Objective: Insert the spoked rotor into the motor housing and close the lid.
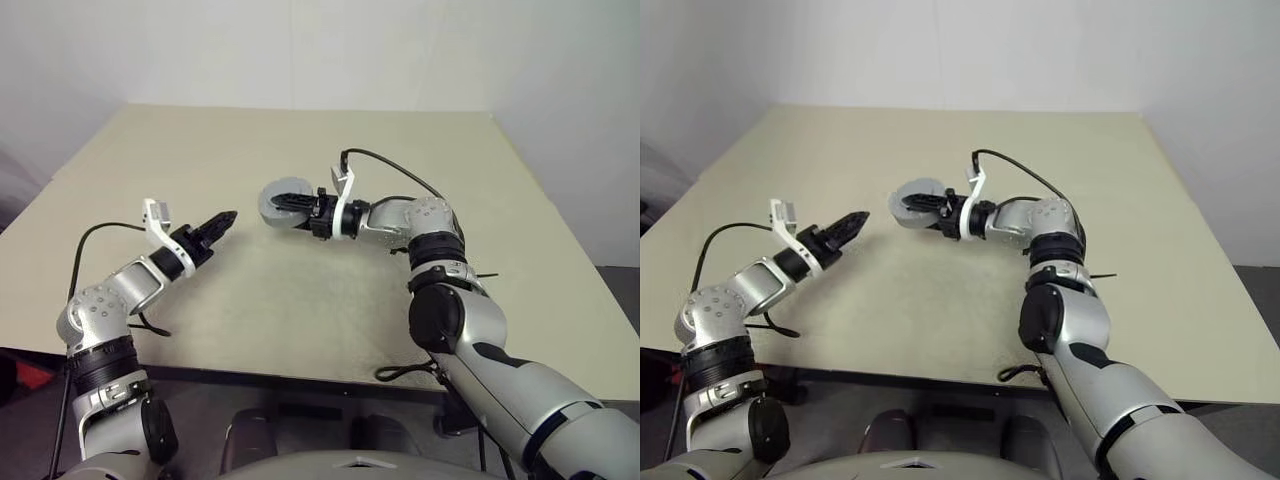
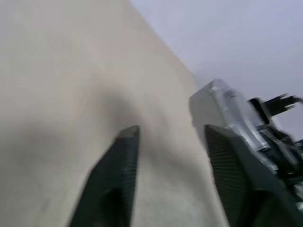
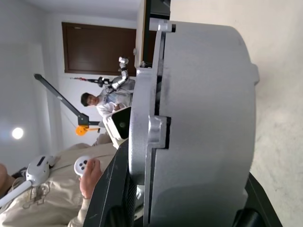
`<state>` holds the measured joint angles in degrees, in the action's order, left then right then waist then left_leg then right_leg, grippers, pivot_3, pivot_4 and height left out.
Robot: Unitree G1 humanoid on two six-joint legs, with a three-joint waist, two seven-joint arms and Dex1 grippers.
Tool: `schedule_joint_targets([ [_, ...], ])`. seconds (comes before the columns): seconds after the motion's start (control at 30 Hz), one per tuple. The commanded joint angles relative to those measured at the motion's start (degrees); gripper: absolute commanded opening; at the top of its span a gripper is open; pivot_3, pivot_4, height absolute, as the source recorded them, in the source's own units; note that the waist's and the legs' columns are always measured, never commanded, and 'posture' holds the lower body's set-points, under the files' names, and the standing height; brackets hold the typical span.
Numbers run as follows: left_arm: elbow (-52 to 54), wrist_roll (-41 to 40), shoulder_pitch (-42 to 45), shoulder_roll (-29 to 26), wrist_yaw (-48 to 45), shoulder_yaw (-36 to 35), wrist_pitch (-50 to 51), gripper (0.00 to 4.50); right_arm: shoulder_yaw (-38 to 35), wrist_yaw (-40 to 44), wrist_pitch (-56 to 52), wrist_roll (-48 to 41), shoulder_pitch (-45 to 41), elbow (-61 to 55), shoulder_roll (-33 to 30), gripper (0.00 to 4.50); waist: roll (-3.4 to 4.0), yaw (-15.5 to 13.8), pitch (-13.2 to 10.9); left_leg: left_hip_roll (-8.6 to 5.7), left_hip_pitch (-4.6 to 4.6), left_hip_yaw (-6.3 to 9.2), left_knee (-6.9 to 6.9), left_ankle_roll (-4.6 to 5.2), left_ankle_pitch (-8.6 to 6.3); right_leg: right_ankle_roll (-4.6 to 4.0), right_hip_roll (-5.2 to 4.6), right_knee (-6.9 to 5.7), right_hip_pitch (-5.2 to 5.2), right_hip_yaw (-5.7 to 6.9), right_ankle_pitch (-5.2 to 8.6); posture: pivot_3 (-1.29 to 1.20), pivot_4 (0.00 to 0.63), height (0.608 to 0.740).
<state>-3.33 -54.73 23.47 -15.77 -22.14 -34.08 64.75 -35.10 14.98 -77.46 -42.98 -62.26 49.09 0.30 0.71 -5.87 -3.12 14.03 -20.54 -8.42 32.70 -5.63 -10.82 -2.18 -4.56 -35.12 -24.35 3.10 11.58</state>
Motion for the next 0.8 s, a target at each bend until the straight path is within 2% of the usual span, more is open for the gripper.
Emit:
schedule_joint_targets([
  [0.03, -1.27, -7.02, 2.16, 0.58, 3.43, -3.34, 3.28, 3.52, 0.81, 2.43, -1.78, -2.73, -1.21, -3.52, -0.03, 2.04, 0.00, -0.05, 0.00, 0.00, 0.01, 0.00, 0.01, 0.00, 0.00, 0.00, 0.00, -0.03, 0.00, 0.00, 0.00, 0.00, 0.000, 0.740],
  [0.1, -3.92, -12.34, 3.54, 1.26, 5.59, -5.10, 6.61, 4.15, 2.00, 3.81, -3.47, -2.93, -0.67, -4.75, -0.06, 2.04, 0.00, -0.11, 0.00, 0.02, 0.00, 0.01, 0.05, 0.00, 0.00, 0.00, 0.02, -0.10, 0.00, -0.01, 0.00, 0.00, 0.000, 0.740],
  [0.37, -10.48, -25.85, 7.36, 3.49, 11.68, -5.74, 10.90, 4.15, 4.93, 7.94, -10.47, -5.16, 1.76, -13.07, 0.65, 2.04, -0.03, -0.58, 0.00, 0.02, -0.01, 0.03, 0.14, -0.01, 0.00, 0.02, 0.01, -0.19, 0.00, -0.02, -0.01, 0.00, 0.000, 0.740],
  [0.8, -13.68, -33.93, 8.56, 4.41, 14.72, -1.24, 9.45, 4.15, 5.61, 7.99, -11.93, -4.96, 4.40, -18.75, 1.87, 2.04, -0.04, -1.62, 0.01, 0.02, 0.00, 0.05, 0.26, -0.08, 0.05, 0.22, -0.01, -0.32, 0.01, -0.04, -0.13, 0.00, 0.000, 0.740],
])
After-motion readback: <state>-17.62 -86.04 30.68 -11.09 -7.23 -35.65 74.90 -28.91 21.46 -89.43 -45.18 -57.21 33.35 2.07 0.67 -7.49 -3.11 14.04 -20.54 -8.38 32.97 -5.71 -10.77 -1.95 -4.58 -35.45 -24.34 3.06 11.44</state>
